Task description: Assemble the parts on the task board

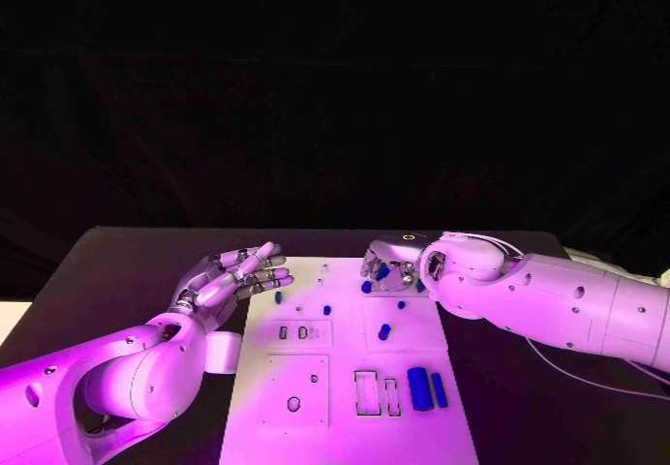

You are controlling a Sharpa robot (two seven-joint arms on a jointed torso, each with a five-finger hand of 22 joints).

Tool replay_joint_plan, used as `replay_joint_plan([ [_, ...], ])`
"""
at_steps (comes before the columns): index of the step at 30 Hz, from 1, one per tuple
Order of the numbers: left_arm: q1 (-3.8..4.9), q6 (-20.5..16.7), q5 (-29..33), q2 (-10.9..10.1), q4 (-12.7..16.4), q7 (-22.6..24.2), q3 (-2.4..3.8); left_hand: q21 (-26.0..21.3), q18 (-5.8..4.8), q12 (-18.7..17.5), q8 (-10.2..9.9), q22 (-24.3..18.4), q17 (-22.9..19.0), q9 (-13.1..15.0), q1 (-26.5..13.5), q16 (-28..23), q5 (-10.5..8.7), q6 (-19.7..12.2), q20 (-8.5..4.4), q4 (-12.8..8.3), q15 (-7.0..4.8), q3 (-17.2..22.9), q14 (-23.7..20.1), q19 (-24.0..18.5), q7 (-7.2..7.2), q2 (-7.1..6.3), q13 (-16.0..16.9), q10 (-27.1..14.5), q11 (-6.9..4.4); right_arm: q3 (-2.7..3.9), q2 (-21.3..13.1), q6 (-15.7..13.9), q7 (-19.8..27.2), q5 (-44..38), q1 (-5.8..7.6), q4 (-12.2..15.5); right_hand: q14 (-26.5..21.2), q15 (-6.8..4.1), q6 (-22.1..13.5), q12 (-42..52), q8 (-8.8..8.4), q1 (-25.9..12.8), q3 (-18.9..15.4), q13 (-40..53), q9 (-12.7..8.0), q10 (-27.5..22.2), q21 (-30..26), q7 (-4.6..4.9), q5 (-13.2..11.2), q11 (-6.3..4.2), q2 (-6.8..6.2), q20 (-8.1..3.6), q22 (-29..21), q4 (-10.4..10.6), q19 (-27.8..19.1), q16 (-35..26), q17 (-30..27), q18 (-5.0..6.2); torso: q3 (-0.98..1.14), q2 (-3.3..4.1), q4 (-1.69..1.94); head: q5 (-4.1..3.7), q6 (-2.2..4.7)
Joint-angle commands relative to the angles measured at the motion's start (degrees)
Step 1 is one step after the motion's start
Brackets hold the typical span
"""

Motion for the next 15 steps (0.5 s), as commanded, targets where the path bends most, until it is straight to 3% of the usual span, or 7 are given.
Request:
replay_joint_plan([
  [1, 0.09, 1.4, 0.2, 0.0, 0.2, -0.1, 0.06, 0.2, 0.73, -0.4, -0.3, -0.1, 0.1, -0.1, 0.1, -0.2, -0.33, 0.2, -0.02, -0.3, -0.02, -0.1, 0.5, 0.5, 0.19, 0.37, 0.0, 0.3, 0.12, 0.02, 0.4, 1.8, -0.3, -1.3, 0.02, -0.2, 2.7, 0.06, 0.3, -0.2, -0.17, 0.0, 0.3, 0.1, 0.1, 0.1, 2.5, -0.05, -0.2, 0.0, -0.32, -0.04, 3.1, 0.6, 1.3, 2.3, 2.5, -0.2, -0.04, 0.12, 0.11, -0.08, -0.22],
  [15, 0.11, 1.2, 0.2, -0.1, 0.1, -0.5, 0.06, 0.2, 0.72, -0.4, -0.4, -0.1, 0.1, -0.1, 0.1, -0.2, -0.32, 0.2, -0.02, -0.4, -0.01, -0.1, 0.5, 0.5, 0.24, 0.39, 0.0, 0.3, 0.16, 0.01, 1.2, 3.3, 0.3, -1.0, -0.06, -0.7, 2.9, -0.15, 2.0, -0.2, -0.1, 0.0, 2.7, 0.1, 0.3, 1.8, 10.3, -0.24, -0.3, -0.31, -0.4, -0.15, 12.5, 2.0, 3.7, 9.0, 9.5, -1.41, -0.05, 0.35, 0.17, 0.0, -0.85],
])
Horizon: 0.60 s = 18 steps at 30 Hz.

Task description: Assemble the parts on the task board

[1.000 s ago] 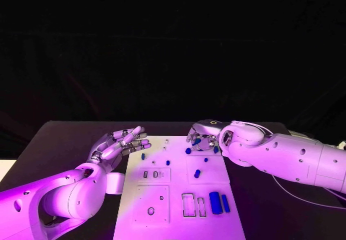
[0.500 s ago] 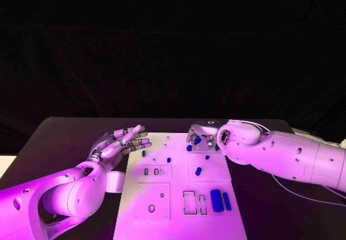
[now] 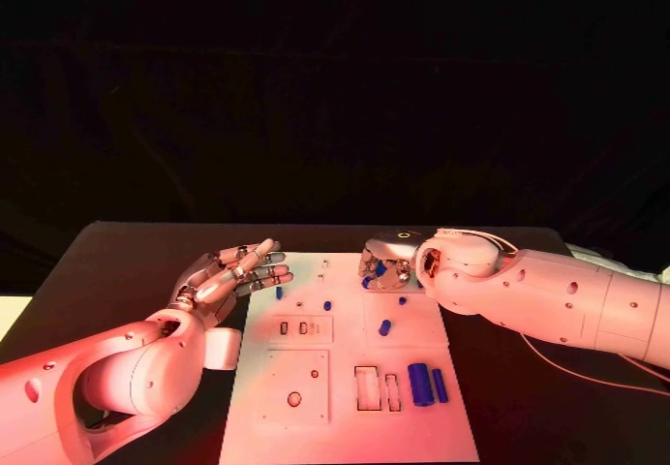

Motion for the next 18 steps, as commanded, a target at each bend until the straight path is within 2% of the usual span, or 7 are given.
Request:
replay_joint_plan([
  [1, 0.1, 1.1, 0.1, 0.0, 0.1, 0.0, 0.06, 0.2, 0.72, -0.2, -0.4, -0.1, 0.1, -0.1, 0.1, -0.2, -0.32, 0.2, -0.02, -0.4, -0.01, -0.1, 0.5, 0.5, 0.25, 0.39, 0.0, 0.3, 0.16, 0.0, 0.2, 1.8, 0.2, -0.7, -0.04, -0.2, 2.9, -0.15, 0.4, -0.2, -0.09, 0.0, 0.5, 0.1, 0.1, 0.6, 0.8, -0.04, -0.3, -0.13, -0.38, -0.07, 0.9, 0.2, 0.6, 0.7, 0.7, -0.55, 0.01, 0.11, 0.0, 0.06, -0.12],
  [8, 0.11, 1.2, 0.2, 0.0, 0.2, -0.2, 0.06, 0.2, 0.72, -0.3, -0.4, -0.1, 0.1, -0.1, 0.1, -0.2, -0.32, 0.2, -0.02, -0.4, -0.01, -0.1, 0.6, 0.5, 0.26, 0.42, 0.0, 0.3, 0.17, -0.02, 0.8, 2.8, -0.2, -1.0, -0.19, -1.1, 2.8, -0.36, 1.6, -0.2, 0.04, 0.4, 2.0, 0.1, 0.3, 1.5, 3.0, -0.22, -0.5, -0.38, -0.14, -0.21, 3.4, 0.8, 0.9, 2.6, 2.5, -0.82, 0.01, 0.14, 0.11, 0.0, -0.37],
  [10, 0.12, 1.2, 0.2, 0.0, 0.2, -0.2, 0.06, 0.2, 0.72, -0.3, -0.4, -0.1, 0.1, -0.1, 0.1, -0.2, -0.34, 0.2, -0.03, -0.4, 0.0, -0.1, 0.6, 0.6, 0.28, 0.45, 0.0, 0.3, 0.18, -0.02, 0.9, 2.8, -0.2, -1.1, -0.26, -1.3, 2.7, -0.48, 2.1, -0.2, 0.13, 0.9, 2.7, 0.1, 0.4, 1.9, 3.6, -0.28, -1.3, -0.51, 0.2, -0.28, 4.1, 0.8, 1.0, 3.0, 2.9, -0.89, 0.0, 0.16, 0.13, 0.02, -0.47],
  [18, 0.12, 1.3, 0.2, 0.0, 0.2, -0.3, 0.06, 0.2, 0.71, -0.3, -0.5, -0.1, 0.1, -0.1, 0.2, -0.3, -0.38, 0.2, -0.03, -0.5, 0.0, -0.1, 0.6, 0.6, 0.3, 0.52, 0.0, 0.3, 0.2, -0.04, 1.3, 1.6, -0.3, -1.5, -0.43, -1.7, 2.6, -0.64, 3.0, -0.2, 0.21, 1.5, 4.4, 0.1, 0.6, 2.6, 4.8, -0.38, -2.5, -0.68, 0.81, -0.4, 5.5, 1.1, 1.1, 3.9, 3.6, -1.05, -0.06, 0.18, 0.08, 0.02, -0.66],
])
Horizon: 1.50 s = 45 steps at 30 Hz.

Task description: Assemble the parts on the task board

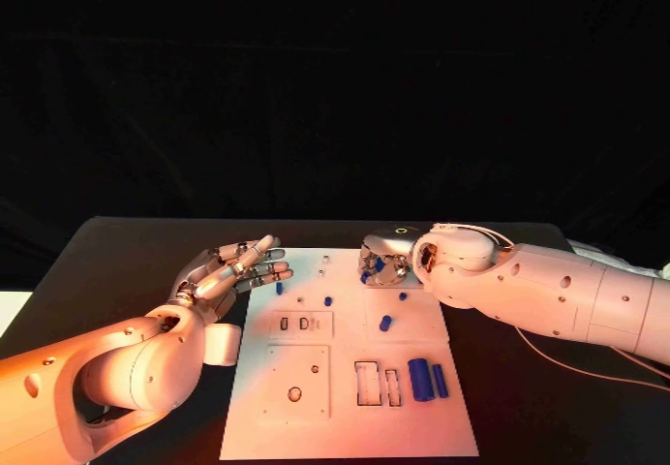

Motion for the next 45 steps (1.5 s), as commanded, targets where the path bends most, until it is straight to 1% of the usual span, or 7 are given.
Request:
replay_joint_plan([
  [1, 0.09, 1.3, 0.2, 0.0, 0.2, 0.0, 0.05, 0.2, 0.72, -0.3, -0.2, -0.1, 0.1, -0.1, 0.2, -0.3, -0.38, 0.2, -0.01, -0.3, 0.0, 0.1, 0.6, 0.6, 0.31, 0.52, 0.0, 0.3, 0.2, -0.24, 0.1, 0.0, -0.2, -1.2, -0.38, -0.2, 2.4, -0.47, 0.8, -0.1, 0.41, 0.9, 0.9, 0.1, 0.1, 0.7, 0.6, -0.04, -0.2, -0.13, 0.27, -0.01, 0.5, 0.1, 0.3, 0.3, 0.1, -1.09, -0.04, -0.01, -0.02, 0.0, -0.07],
  [8, 0.09, 1.4, 0.2, -0.1, 0.3, 0.0, 0.05, 0.2, 0.71, -0.4, -0.2, -0.1, 0.1, -0.1, 0.2, -0.3, -0.41, 0.1, -0.01, -0.4, 0.0, 0.1, 0.6, 0.6, 0.33, 0.62, 0.0, 0.3, 0.22, -0.23, -0.2, -5.9, 0.1, -0.9, -0.42, 0.6, 2.3, -0.71, 1.5, -0.1, 0.48, 1.1, 2.1, 0.1, 0.4, 1.5, 1.9, -0.01, -0.3, -0.34, 0.74, -0.04, 2.1, 0.4, 0.8, 0.8, 0.5, -1.33, -0.09, 0.03, 0.09, -0.05, 0.09],
  [12, 0.1, 1.4, 0.2, -0.1, 0.2, -0.1, 0.05, 0.2, 0.71, -0.4, -0.3, -0.1, 0.1, -0.1, 0.3, -0.3, -0.42, 0.1, -0.02, -0.4, 0.0, 0.1, 0.6, 0.6, 0.34, 0.68, 0.0, 0.3, 0.23, -0.18, -0.5, -11.3, -0.6, -0.4, -0.39, 1.8, 2.2, -0.72, 1.4, -0.2, 0.35, 1.1, 2.5, 0.1, 0.4, 1.4, 2.1, 0.13, -0.4, -0.28, 0.74, 0.01, 2.3, 0.5, 0.8, 0.9, 0.5, -1.36, -0.1, 0.04, 0.16, 0.04, 0.26],
  [18, 0.1, 1.6, 0.2, 0.0, 0.2, -0.1, 0.05, 0.2, 0.71, -0.4, -0.3, -0.1, 0.1, -0.1, 0.3, -0.3, -0.42, 0.1, -0.02, -0.4, 0.0, 0.1, 0.6, 0.6, 0.34, 0.68, 0.0, 0.3, 0.23, -0.1, 0.7, -14.1, -2.6, -0.4, -0.27, 1.5, 2.2, -0.67, 1.4, -0.3, 0.24, 1.2, 2.9, 0.0, 0.4, 1.3, 2.2, 0.22, -0.5, -0.19, 0.72, 0.06, 2.4, 0.5, 0.8, 0.9, 0.4, -1.36, -0.12, 0.08, 0.32, 0.21, 0.41],
  [29, 0.13, 1.7, 0.2, 0.1, 0.4, -0.2, 0.05, 0.2, 0.71, -0.5, -0.3, -0.1, 0.1, -0.1, 0.3, -0.3, -0.42, 0.1, -0.02, -0.4, 0.0, 0.1, 0.7, 0.6, 0.34, 0.72, -0.1, 0.3, 0.23, -0.07, 4.6, -15.5, -4.3, -0.9, -0.21, -1.2, 2.1, -0.58, 1.2, -0.3, 0.1, 1.1, 3.3, 0.0, 0.4, 1.0, 2.4, 0.33, -0.7, -0.09, 0.48, 0.13, 2.5, 0.5, 0.7, 1.0, 0.4, -1.36, -0.08, 0.27, 0.22, 0.63, 0.57],
  [36, 0.26, 1.8, 0.2, 0.2, 0.5, -0.3, 0.05, 0.1, 0.71, -0.5, -0.3, -0.1, 0.1, -0.1, 0.4, -0.3, -0.43, 0.1, -0.02, -0.5, 0.0, 0.1, 0.7, 0.6, 0.34, 0.77, -0.1, 0.3, 0.23, -0.08, 7.5, -14.2, -3.8, -0.6, -0.27, -4.1, 2.1, -0.47, 1.1, -0.3, 0.02, 0.7, 3.5, 0.0, 0.4, 0.8, 2.5, 0.42, -1.1, 0.03, 0.23, 0.23, 2.7, 0.8, 0.6, 1.2, 0.5, -1.38, -0.12, 0.29, 0.26, 0.7, 0.47],
  [45, 0.41, 1.9, 0.2, 0.2, 0.6, -0.4, 0.05, 0.1, 0.71, -0.5, -0.3, -0.1, 0.1, -0.1, 0.4, -0.3, -0.43, 0.1, -0.02, -0.5, 0.0, 0.1, 0.7, 0.6, 0.34, 0.77, -0.1, 0.3, 0.23, -0.1, 9.2, -14.3, -3.6, -0.7, -0.45, -5.6, 2.1, -0.47, 1.1, -0.3, 0.02, 0.7, 3.5, 0.0, 0.4, 0.7, 2.5, 0.42, -1.1, 0.04, 0.21, 0.23, 2.7, 0.8, 0.6, 1.2, 0.5, -1.38, -0.1, 0.37, 0.21, 0.96, 0.3],
])
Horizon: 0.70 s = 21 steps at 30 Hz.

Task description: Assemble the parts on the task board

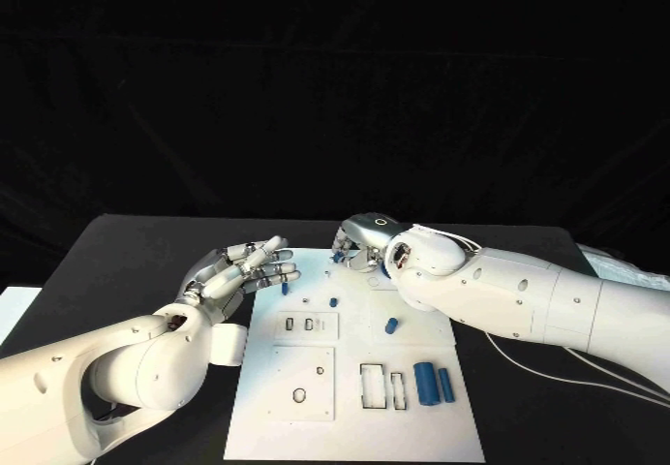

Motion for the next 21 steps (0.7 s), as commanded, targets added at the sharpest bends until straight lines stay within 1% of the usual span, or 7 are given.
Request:
replay_joint_plan([
  [1, 0.14, 1.3, 0.1, 0.1, 0.2, 0.1, 0.05, 0.1, 0.72, -0.2, -0.3, -0.1, 0.1, -0.1, 0.1, -0.3, -0.21, 0.1, -0.03, -0.3, -0.06, 0.0, 0.3, 0.3, 0.34, 0.54, -0.1, 0.3, 0.23, 0.01, 0.5, -0.1, -0.3, -0.6, -0.07, -0.2, 2.3, -0.25, 0.1, 0.1, 0.3, -0.1, 0.3, 0.0, 0.0, -0.2, 0.4, 0.21, 0.1, 0.04, -0.26, 0.23, 0.1, 0.0, 0.2, 0.3, 0.1, -0.5, 0.01, 0.04, -0.04, 0.12, -0.08],
  [5, 0.19, 1.4, 0.1, 0.1, 0.3, 0.0, 0.05, 0.1, 0.72, -0.2, -0.3, -0.1, 0.1, -0.1, 0.1, -0.3, -0.21, 0.1, -0.03, -0.3, -0.06, 0.0, 0.3, 0.3, 0.34, 0.54, -0.1, 0.3, 0.23, 0.01, 1.1, 0.2, -0.7, -0.8, -0.1, -0.8, 2.3, -0.24, 0.1, 0.1, 0.28, -0.2, 0.4, 0.0, 0.0, -0.3, 0.4, 0.22, 0.0, 0.06, -0.27, 0.27, 0.1, 0.0, 0.2, 0.3, 0.2, -0.5, -0.05, 0.05, -0.02, 0.09, -0.16],
  [9, 0.22, 1.5, 0.1, 0.1, 0.3, 0.0, 0.05, 0.1, 0.72, -0.2, -0.3, -0.1, 0.1, -0.1, 0.1, -0.3, -0.21, 0.1, -0.03, -0.3, -0.06, 0.0, 0.3, 0.3, 0.34, 0.54, -0.1, 0.3, 0.23, 0.0, 1.7, 0.5, -0.8, -0.9, -0.13, -1.6, 2.3, -0.23, 0.0, 0.1, 0.27, -0.3, 0.5, 0.0, 0.0, -0.4, 0.4, 0.24, 0.0, 0.08, -0.29, 0.3, 0.1, 0.1, 0.2, 0.4, 0.2, -0.5, -0.04, 0.04, -0.04, 0.11, -0.18],
  [14, 0.28, 1.5, 0.1, 0.2, 0.3, 0.0, 0.05, 0.1, 0.72, -0.2, -0.3, -0.1, 0.1, -0.1, 0.1, -0.3, -0.21, 0.1, -0.03, -0.3, -0.06, 0.0, 0.3, 0.3, 0.34, 0.54, -0.1, 0.3, 0.23, -0.02, 2.6, 1.2, -0.9, -0.9, -0.33, -2.6, 2.3, -0.21, 0.0, 0.1, 0.24, -0.5, 0.5, 0.0, 0.0, -0.4, 0.5, 0.25, -0.1, 0.1, -0.36, 0.33, 0.1, 0.2, 0.1, 0.4, 0.2, -0.5, -0.05, 0.06, 0.04, 0.17, -0.29],
  [15, 0.29, 1.4, 0.1, 0.2, 0.3, 0.0, 0.05, 0.1, 0.72, -0.2, -0.3, -0.1, 0.1, -0.1, 0.1, -0.3, -0.21, 0.1, -0.03, -0.3, -0.06, 0.0, 0.3, 0.3, 0.34, 0.54, -0.1, 0.3, 0.23, -0.02, 2.8, 1.4, -0.9, -0.9, -0.37, -2.8, 2.3, -0.2, -0.1, 0.1, 0.24, -0.5, 0.5, 0.0, 0.0, -0.5, 0.5, 0.26, -0.1, 0.11, -0.38, 0.33, 0.1, 0.2, 0.1, 0.4, 0.2, -0.5, -0.02, 0.06, 0.02, 0.21, -0.33],
  [16, 0.3, 1.5, 0.1, 0.2, 0.3, 0.0, 0.05, 0.1, 0.72, -0.2, -0.3, -0.1, 0.1, -0.1, 0.1, -0.3, -0.21, 0.1, -0.03, -0.3, -0.06, 0.0, 0.3, 0.3, 0.34, 0.54, -0.1, 0.3, 0.23, -0.03, 3.0, 1.5, -1.0, -0.9, -0.41, -3.1, 2.3, -0.19, -0.1, 0.1, 0.23, -0.6, 0.5, 0.0, 0.0, -0.5, 0.5, 0.26, -0.1, 0.12, -0.41, 0.35, 0.1, 0.3, 0.1, 0.4, 0.2, -0.49, -0.04, 0.06, 0.05, 0.18, -0.34],
  [21, 0.37, 1.5, 0.1, 0.2, 0.4, 0.0, 0.05, 0.1, 0.72, -0.2, -0.3, -0.1, 0.1, -0.1, 0.1, -0.3, -0.21, 0.1, -0.03, -0.3, -0.06, 0.0, 0.3, 0.3, 0.34, 0.54, -0.1, 0.3, 0.23, -0.04, 3.7, 2.2, -1.3, -0.9, -0.53, -4.0, 2.2, -0.07, -0.4, 0.1, 0.13, -0.9, 0.7, 0.0, -0.1, -0.9, 0.5, 0.36, -0.2, 0.22, -0.63, 0.42, 0.0, 0.5, -0.1, 0.5, 0.1, -0.46, -0.09, 0.05, -0.03, 0.29, -0.41],
])
